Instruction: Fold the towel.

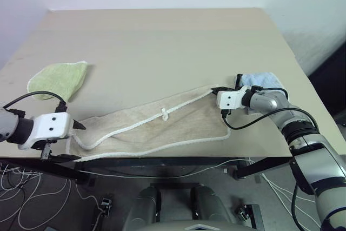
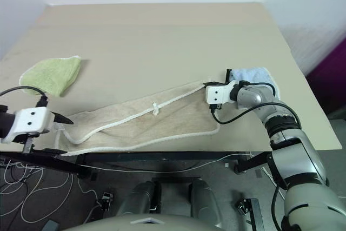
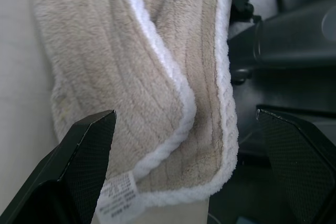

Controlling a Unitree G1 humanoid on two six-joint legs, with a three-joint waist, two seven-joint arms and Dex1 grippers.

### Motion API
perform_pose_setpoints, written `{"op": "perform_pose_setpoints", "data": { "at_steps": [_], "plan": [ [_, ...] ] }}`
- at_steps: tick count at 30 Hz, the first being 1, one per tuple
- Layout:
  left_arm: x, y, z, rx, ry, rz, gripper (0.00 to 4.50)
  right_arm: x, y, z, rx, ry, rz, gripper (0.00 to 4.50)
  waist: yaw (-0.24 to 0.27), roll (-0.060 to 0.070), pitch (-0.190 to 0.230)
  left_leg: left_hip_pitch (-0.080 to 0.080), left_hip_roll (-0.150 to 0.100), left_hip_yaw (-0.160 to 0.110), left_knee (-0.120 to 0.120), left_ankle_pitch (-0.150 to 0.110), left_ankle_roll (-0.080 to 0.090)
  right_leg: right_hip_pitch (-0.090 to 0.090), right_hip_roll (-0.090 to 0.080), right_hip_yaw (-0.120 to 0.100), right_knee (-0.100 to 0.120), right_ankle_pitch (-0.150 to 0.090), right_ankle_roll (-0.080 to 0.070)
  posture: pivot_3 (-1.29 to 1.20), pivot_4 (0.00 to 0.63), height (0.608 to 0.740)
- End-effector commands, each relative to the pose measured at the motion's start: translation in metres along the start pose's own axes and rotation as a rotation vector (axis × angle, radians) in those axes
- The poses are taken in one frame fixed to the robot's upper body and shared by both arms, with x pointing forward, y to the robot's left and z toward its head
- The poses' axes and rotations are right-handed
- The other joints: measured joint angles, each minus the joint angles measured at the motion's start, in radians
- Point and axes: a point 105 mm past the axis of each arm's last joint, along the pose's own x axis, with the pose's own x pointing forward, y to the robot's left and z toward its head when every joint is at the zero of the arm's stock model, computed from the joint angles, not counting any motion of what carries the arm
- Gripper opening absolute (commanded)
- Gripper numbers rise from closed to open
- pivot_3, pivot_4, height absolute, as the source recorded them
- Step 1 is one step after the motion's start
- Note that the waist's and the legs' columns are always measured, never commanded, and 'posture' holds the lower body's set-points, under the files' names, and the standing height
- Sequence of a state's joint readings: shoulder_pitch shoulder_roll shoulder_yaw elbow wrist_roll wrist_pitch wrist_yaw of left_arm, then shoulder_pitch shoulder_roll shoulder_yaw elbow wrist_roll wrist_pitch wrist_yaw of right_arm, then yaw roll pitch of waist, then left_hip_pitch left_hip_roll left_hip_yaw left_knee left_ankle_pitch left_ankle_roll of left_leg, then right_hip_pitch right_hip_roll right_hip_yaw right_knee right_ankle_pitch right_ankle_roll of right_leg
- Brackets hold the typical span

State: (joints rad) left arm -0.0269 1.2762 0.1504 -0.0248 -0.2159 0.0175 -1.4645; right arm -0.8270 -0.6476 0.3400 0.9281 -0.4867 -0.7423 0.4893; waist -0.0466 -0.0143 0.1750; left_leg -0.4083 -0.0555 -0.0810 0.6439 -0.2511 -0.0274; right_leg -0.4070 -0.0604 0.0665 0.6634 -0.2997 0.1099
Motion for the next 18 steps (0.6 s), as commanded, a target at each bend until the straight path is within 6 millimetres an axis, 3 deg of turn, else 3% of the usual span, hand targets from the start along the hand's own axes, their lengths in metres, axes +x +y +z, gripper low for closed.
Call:
{"op": "perform_pose_setpoints", "data": {
  "at_steps": [1, 11, 17, 18],
  "plan": [
    [0.007, -0.002, -0.005, 0.005, 0.023, -0.031, 4.5, -0.004, -0.012, 0.002, -0.02, -0.014, -0.027, 0.05, -0.001, 0.0, 0.0, 0.0, 0.0, 0.0, 0.0, 0.0, 0.0, 0.0, 0.0, 0.0, 0.0, 0.0, 0.0, 0.0, 0.15, 0.74],
    [0.022, 0.003, -0.018, -0.009, 0.046, -0.04, 4.5, -0.007, -0.01, 0.0, -0.022, -0.006, -0.018, 0.05, 0.0, 0.0, 0.0, 0.0, 0.0, 0.0, 0.0, 0.0, 0.0, 0.0, 0.0, 0.0, 0.001, 0.0, 0.0, 0.0, 0.15, 0.74],
    [0.026, 0.009, -0.013, -0.007, 0.016, -0.042, 4.5, -0.005, -0.01, 0.002, -0.023, -0.01, -0.016, 0.05, 0.0, 0.0, 0.0, 0.0, 0.0, 0.0, 0.001, 0.0, 0.0, 0.0, 0.001, 0.0, 0.001, 0.0, 0.0, 0.0, 0.15, 0.74],
    [0.026, 0.009, -0.014, -0.006, 0.02, -0.043, 4.32, -0.005, -0.009, 0.002, -0.024, -0.01, -0.015, 0.02, -0.001, 0.0, 0.0, 0.0, 0.0, 0.0, 0.001, 0.0, 0.0, 0.0, 0.001, 0.0, 0.001, 0.0, 0.0, 0.0, 0.15, 0.74]
  ]
}}
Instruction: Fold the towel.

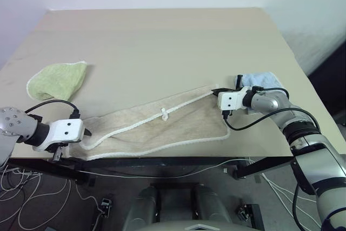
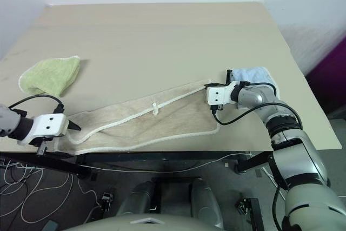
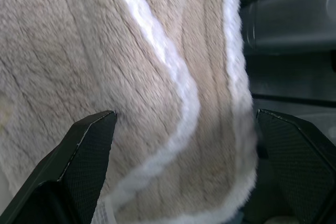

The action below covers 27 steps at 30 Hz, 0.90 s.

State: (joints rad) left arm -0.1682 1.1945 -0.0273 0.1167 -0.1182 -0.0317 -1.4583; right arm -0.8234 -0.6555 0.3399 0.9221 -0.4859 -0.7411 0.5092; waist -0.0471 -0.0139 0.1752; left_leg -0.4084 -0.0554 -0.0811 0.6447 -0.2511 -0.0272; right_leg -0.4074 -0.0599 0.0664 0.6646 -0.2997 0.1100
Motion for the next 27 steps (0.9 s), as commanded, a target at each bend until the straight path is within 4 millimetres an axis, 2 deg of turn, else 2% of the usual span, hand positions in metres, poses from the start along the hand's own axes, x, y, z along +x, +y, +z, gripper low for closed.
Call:
{"op": "perform_pose_setpoints", "data": {
  "at_steps": [1, 4, 17, 20, 27],
  "plan": [
    [-0.003, 0.004, 0.002, 0.017, -0.004, 0.005, 4.1, -0.004, -0.011, 0.004, -0.021, -0.016, -0.034, 0.0, 0.0, 0.0, 0.0, 0.0, 0.0, 0.0, 0.0, 0.0, 0.0, 0.0, 0.0, 0.0, 0.0, 0.0, 0.0, 0.0, 0.15, 0.74],
    [-0.004, 0.005, 0.006, 0.007, -0.04, 0.008, 3.25, -0.004, -0.01, 0.004, -0.022, -0.016, -0.032, 0.0, 0.0, 0.0, 0.0, 0.0, 0.0, 0.0, 0.0, 0.0, 0.0, 0.0, 0.0, 0.0, 0.0, 0.0, 0.0, 0.0, 0.15, 0.74],
    [0.0, 0.005, 0.0, 0.003, -0.021, 0.008, 3.25, -0.003, -0.011, 0.005, -0.02, -0.015, -0.036, 0.0, 0.0, 0.0, 0.0, 0.0, 0.0, 0.0, 0.0, 0.0, 0.0, 0.0, 0.0, 0.0, 0.0, 0.0, 0.0, 0.0, 0.15, 0.74],
    [0.001, 0.004, -0.001, 0.002, -0.018, 0.002, 2.65, -0.003, -0.011, 0.005, -0.02, -0.013, -0.036, 0.0, 0.0, 0.0, 0.0, 0.0, 0.0, 0.0, 0.001, 0.0, 0.0, 0.0, 0.0, 0.0, 0.0, 0.0, 0.0, 0.0, 0.15, 0.74],
    [0.006, 0.002, -0.002, -0.007, -0.025, 0.0, 0.33, -0.004, -0.013, 0.005, -0.021, -0.011, -0.039, 0.0, 0.0, 0.0, 0.0, 0.0, 0.0, 0.0, 0.001, 0.0, 0.0, 0.0, 0.0, 0.0, 0.0, 0.0, 0.0, 0.0, 0.15, 0.74]
  ]
}}
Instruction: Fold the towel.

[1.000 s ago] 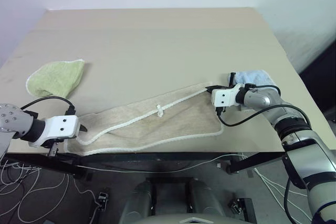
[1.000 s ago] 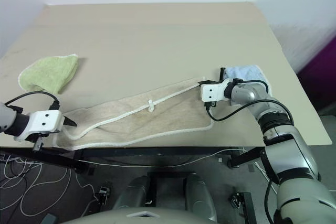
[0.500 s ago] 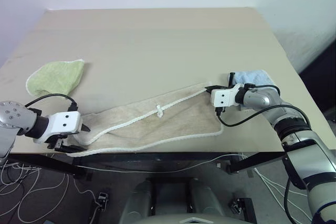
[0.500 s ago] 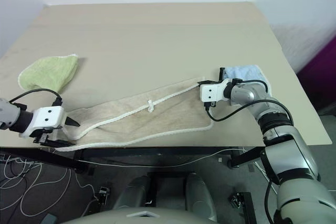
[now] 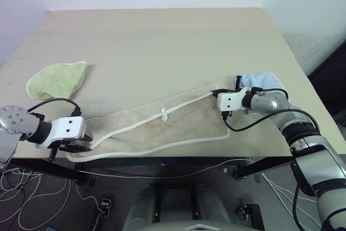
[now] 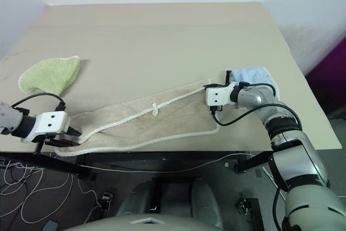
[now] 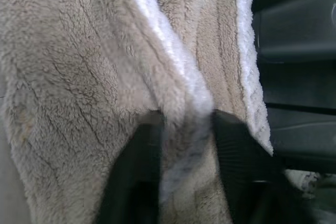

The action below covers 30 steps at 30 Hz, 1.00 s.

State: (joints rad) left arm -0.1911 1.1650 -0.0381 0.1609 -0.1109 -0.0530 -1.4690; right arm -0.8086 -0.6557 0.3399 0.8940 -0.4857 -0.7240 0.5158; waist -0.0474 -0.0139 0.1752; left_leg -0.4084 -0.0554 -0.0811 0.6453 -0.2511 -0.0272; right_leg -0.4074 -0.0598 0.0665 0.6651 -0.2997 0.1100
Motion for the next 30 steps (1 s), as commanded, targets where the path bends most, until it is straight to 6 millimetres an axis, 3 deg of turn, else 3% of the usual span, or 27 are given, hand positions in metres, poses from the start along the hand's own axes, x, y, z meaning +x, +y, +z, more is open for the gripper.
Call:
{"op": "perform_pose_setpoints", "data": {
  "at_steps": [1, 6, 13, 30],
  "plan": [
    [0.001, 0.0, 0.0, 0.002, -0.004, 0.005, 0.03, -0.005, -0.015, 0.003, -0.02, -0.012, -0.046, 0.0, 0.0, 0.0, 0.0, 0.0, 0.0, 0.0, 0.0, 0.0, 0.0, 0.0, 0.0, 0.0, 0.0, 0.0, 0.0, 0.0, 0.15, 0.74],
    [-0.003, 0.01, 0.001, 0.023, 0.005, 0.066, 0.03, -0.005, -0.015, 0.003, -0.022, -0.009, -0.046, 0.0, 0.001, 0.0, 0.0, 0.0, 0.0, 0.0, 0.0, 0.0, 0.0, 0.0, 0.0, 0.0, 0.0, 0.0, 0.0, 0.0, 0.15, 0.74],
    [-0.025, 0.03, 0.027, 0.008, -0.144, 0.171, 0.03, -0.005, -0.016, 0.001, -0.025, -0.004, -0.046, 0.0, 0.001, 0.0, 0.0, 0.0, 0.0, 0.0, 0.001, 0.0, 0.0, 0.0, 0.0, 0.0, 0.0, 0.0, 0.0, 0.0, 0.15, 0.74],
    [-0.057, 0.068, 0.047, 0.001, -0.288, 0.453, 0.03, -0.005, -0.019, 0.002, -0.021, -0.006, -0.05, 0.0, 0.002, 0.0, 0.0, 0.0, 0.0, 0.0, 0.001, 0.0, 0.0, 0.0, 0.0, 0.0, 0.001, 0.0, 0.0, 0.0, 0.15, 0.74]
  ]
}}
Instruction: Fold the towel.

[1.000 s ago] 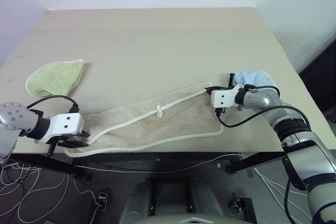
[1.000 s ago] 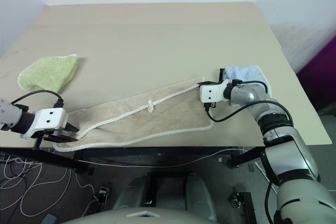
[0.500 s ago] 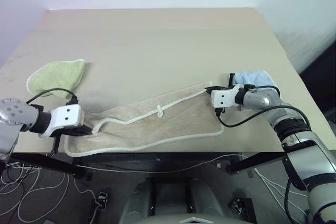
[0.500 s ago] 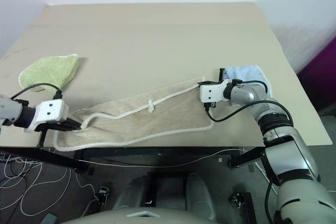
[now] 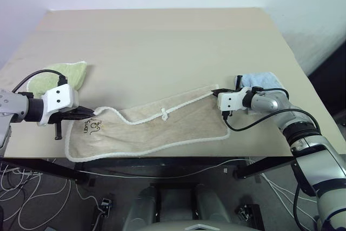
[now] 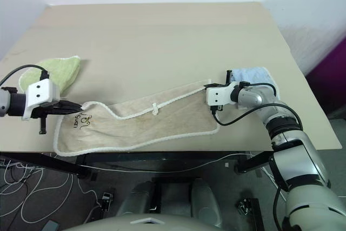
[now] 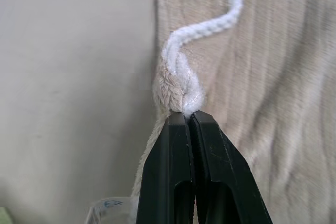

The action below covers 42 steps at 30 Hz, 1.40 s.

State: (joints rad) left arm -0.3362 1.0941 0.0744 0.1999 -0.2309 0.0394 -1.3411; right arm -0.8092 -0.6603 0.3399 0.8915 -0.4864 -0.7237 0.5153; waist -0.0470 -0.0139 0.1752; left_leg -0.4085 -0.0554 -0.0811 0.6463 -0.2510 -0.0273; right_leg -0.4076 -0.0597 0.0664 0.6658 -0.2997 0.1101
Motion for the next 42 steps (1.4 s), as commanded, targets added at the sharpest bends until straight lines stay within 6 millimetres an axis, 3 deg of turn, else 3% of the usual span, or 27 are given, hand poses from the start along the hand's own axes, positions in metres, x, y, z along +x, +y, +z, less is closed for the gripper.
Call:
{"op": "perform_pose_setpoints", "data": {
  "at_steps": [1, 4, 11, 13, 20, 32, 38, 40, 42],
  "plan": [
    [-0.015, 0.027, 0.021, 0.049, -0.09, 0.155, 0.03, -0.004, -0.018, 0.002, -0.015, -0.01, -0.048, 0.0, 0.002, 0.0, 0.0, 0.0, 0.0, 0.0, 0.0, 0.0, 0.0, 0.0, 0.0, 0.0, 0.0, 0.0, 0.0, 0.0, 0.15, 0.74],
    [-0.019, 0.035, 0.031, 0.028, -0.163, 0.188, 0.03, -0.004, -0.019, 0.003, -0.008, -0.014, -0.048, 0.0, 0.001, 0.0, 0.0, 0.0, 0.0, 0.0, 0.001, 0.0, 0.0, 0.0, 0.0, 0.0, 0.0, 0.0, 0.0, 0.0, 0.15, 0.74],
    [-0.018, 0.034, 0.033, 0.019, -0.178, 0.187, 0.03, -0.006, -0.026, 0.003, 0.0, -0.016, -0.072, 0.0, -0.002, 0.0, 0.0, 0.0, 0.0, 0.0, 0.0, 0.0, 0.0, 0.0, 0.0, 0.0, 0.0, 0.0, 0.0, 0.0, 0.15, 0.74],
    [-0.02, 0.037, 0.034, 0.022, -0.186, 0.212, 0.03, -0.009, -0.036, 0.003, 0.002, -0.016, -0.102, 0.0, -0.002, 0.0, 0.0, 0.0, 0.0, 0.0, 0.0, 0.0, 0.0, 0.0, 0.0, 0.0, 0.0, 0.0, 0.0, 0.0, 0.15, 0.74],
    [-0.037, 0.064, 0.038, 0.008, -0.247, 0.39, 0.03, -0.037, -0.1, 0.003, -0.017, 0.008, -0.248, 0.0, 0.003, 0.0, 0.0, 0.0, 0.0, 0.0, 0.001, 0.0, 0.0, 0.0, 0.0, 0.0, 0.0, 0.0, 0.0, 0.0, 0.15, 0.74],
    [-0.06, 0.135, 0.062, -0.07, -0.442, 0.735, 0.03, -0.089, -0.19, 0.005, -0.035, 0.062, -0.479, 0.0, 0.0, 0.0, 0.0, -0.001, 0.0, 0.001, 0.001, 0.0, 0.0, -0.002, 0.0, 0.0, 0.001, 0.0, 0.0, 0.0, 0.15, 0.74],
    [-0.079, 0.144, 0.071, -0.045, -0.497, 0.776, 0.03, -0.121, -0.215, 0.016, -0.032, 0.021, -0.554, 0.0, 0.0, 0.0, 0.0, -0.002, -0.001, 0.001, 0.001, 0.0, 0.0, -0.002, -0.001, 0.0, 0.001, 0.0, 0.0, 0.0, 0.15, 0.74],
    [-0.084, 0.14, 0.071, -0.05, -0.523, 0.763, 0.03, -0.127, -0.216, 0.021, -0.012, -0.01, -0.553, 0.0, 0.0, 0.0, 0.0, -0.002, -0.001, 0.001, 0.001, 0.0, 0.0, -0.002, -0.001, 0.0, 0.001, 0.0, 0.0, 0.0, 0.15, 0.74],
    [-0.082, 0.13, 0.064, -0.038, -0.506, 0.716, 0.03, -0.126, -0.203, 0.024, 0.028, -0.051, -0.503, 0.0, -0.002, 0.0, 0.0, -0.002, 0.0, 0.001, 0.001, 0.0, 0.0, -0.002, -0.001, 0.0, 0.001, 0.0, 0.0, 0.0, 0.15, 0.74]
  ]
}}
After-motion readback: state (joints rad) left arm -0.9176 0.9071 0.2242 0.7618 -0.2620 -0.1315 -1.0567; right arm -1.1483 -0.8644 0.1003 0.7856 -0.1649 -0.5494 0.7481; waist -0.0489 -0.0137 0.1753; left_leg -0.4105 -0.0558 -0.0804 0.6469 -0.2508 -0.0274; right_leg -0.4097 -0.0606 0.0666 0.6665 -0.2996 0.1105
